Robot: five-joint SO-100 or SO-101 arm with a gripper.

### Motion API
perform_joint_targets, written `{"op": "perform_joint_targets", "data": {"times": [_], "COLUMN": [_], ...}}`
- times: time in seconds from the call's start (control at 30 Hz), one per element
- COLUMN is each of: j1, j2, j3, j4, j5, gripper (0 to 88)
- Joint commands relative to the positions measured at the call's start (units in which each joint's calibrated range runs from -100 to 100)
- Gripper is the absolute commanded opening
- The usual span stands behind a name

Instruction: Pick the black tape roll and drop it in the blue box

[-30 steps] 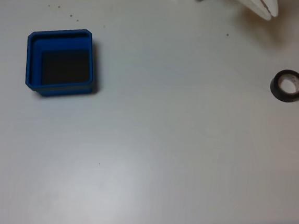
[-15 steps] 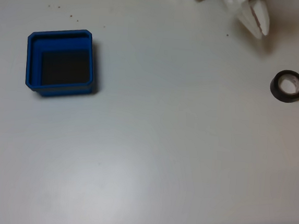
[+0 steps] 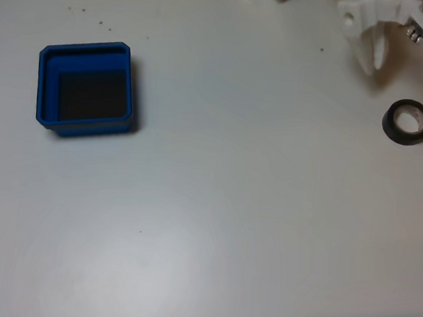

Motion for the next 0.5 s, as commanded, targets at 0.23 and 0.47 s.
{"op": "perform_joint_targets", "data": {"times": [0.23, 0.47], "j1": [-0.39, -0.09], "j2": [15.33, 22.77], "j3": [-21.56, -26.50], "j4": [7.77, 8.02], "j5": [-0.04, 0.05], "gripper": [1.4, 1.4]}}
